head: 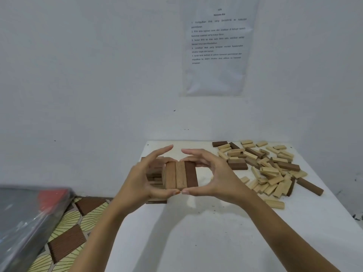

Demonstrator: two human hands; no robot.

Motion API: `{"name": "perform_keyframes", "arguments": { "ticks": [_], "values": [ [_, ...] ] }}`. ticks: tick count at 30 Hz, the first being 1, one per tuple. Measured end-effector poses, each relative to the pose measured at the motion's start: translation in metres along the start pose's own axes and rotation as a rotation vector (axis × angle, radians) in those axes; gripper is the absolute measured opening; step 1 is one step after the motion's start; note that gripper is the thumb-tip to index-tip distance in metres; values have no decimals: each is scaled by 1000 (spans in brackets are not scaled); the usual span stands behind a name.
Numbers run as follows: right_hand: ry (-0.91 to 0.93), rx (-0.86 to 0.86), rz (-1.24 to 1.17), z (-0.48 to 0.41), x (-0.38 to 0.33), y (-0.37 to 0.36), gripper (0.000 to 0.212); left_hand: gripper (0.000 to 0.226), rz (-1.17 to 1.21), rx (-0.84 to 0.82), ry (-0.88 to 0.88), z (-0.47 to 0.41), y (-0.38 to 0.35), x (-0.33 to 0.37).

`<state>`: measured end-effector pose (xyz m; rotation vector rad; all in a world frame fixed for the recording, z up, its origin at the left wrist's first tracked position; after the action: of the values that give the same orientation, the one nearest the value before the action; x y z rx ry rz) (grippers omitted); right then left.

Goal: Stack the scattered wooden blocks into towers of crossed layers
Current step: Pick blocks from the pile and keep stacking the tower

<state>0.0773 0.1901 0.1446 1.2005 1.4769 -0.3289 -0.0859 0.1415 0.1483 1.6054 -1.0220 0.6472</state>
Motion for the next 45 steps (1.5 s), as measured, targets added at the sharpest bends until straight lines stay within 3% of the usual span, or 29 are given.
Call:
{"name": "perform_keyframes", "arguments": {
  "ticks": [15,35,45],
  "values": [
    [-52,-24,-26,-71,16,-60,81,97,-141,-4,59,-23,69,-64],
    [-131,-41,40,-88,43,-78,79,100,-109,-71,127,-34,70,-105],
    [-149,-60,7,-86,51,-80,78,89,-114,-134,120,-36,66,-106]
  ]
}}
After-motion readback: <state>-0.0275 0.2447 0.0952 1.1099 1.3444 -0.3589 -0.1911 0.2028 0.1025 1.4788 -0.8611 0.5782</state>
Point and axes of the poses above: each hand's wrist, its own z-axis away from the middle knuckle, its own y-axis out of the back of the hand, x = y × z, the point moved 8 cm from there along -z, towards the middle knuckle, and after that the axes turned 2 degrees about -z, right-handed, at the moved point
